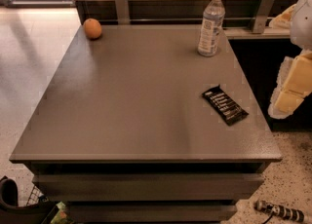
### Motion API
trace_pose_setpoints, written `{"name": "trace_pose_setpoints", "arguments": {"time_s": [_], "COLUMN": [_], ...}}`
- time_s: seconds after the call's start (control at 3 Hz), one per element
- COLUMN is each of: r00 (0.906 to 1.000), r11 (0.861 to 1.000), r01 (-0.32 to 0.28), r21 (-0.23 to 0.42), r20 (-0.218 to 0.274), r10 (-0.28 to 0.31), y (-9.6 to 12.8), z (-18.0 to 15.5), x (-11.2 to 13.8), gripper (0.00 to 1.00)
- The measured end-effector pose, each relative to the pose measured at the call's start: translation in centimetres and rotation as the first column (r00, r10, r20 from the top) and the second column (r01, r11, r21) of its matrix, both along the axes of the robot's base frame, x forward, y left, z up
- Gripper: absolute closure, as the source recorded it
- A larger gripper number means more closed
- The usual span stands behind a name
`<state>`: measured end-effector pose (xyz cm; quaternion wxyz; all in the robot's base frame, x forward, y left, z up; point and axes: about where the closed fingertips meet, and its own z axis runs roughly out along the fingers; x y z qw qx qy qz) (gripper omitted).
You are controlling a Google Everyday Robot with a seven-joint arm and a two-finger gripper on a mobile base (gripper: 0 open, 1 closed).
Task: Move rxbar chocolate near orange
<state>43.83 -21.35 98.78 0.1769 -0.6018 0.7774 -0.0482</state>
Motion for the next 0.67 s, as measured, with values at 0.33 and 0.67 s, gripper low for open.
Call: {"name": "trace_pose_setpoints", "arguments": {"time_s": [0.33, 0.67], "r00": [1.0000, 0.9996], "r11": [1.000, 0.999], "r01": [0.005, 0.021], "r21": [0.008, 0.033], "r20": [0.005, 0.018], "r10": [-0.005, -0.022], "y": [0.08, 0.31], "z": [-0.04, -0.20], "x": [-0.01, -0.07], "gripper": [0.00, 0.00]}}
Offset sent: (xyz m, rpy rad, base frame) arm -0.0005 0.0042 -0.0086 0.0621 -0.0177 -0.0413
